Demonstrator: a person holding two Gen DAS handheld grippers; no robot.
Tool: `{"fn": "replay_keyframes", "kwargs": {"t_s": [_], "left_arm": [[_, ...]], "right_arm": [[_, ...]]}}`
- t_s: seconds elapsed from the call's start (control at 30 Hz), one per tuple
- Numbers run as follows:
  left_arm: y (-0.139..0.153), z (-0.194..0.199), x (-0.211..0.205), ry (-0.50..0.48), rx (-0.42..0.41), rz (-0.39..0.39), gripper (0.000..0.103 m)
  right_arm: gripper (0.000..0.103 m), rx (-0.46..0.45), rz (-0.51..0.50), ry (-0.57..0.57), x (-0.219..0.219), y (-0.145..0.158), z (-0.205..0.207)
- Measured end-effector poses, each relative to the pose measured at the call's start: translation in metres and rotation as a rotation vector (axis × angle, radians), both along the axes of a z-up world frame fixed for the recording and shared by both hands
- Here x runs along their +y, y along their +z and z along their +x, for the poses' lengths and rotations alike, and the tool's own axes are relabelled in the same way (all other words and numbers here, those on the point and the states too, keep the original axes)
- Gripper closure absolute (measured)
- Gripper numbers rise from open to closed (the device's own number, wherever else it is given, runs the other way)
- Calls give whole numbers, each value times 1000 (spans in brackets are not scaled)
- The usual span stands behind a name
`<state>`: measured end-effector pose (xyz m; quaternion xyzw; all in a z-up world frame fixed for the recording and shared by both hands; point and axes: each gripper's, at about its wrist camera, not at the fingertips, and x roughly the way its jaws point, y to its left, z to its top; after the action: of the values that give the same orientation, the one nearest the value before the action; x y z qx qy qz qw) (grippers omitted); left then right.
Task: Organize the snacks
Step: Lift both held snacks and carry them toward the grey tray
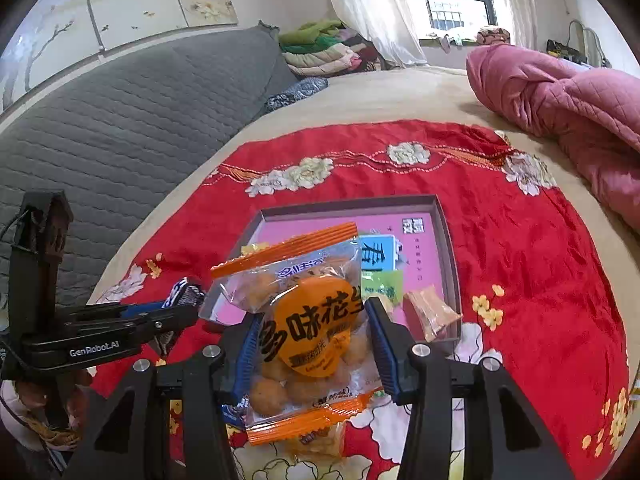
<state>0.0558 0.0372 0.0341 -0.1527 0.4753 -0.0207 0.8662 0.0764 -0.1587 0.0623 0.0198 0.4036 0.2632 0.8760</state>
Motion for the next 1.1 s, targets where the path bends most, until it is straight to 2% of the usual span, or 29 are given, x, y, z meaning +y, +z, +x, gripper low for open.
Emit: {"fn": "replay_keyframes", "kwargs": {"t_s": [0.6, 1.1], "left_arm": [[38, 21, -9, 7, -43, 18, 72], [51, 49, -18, 2, -57, 4, 72]], "right_arm": [[54, -71, 27, -9, 7, 36, 15], [53, -105, 48, -60, -4, 51, 38]]}}
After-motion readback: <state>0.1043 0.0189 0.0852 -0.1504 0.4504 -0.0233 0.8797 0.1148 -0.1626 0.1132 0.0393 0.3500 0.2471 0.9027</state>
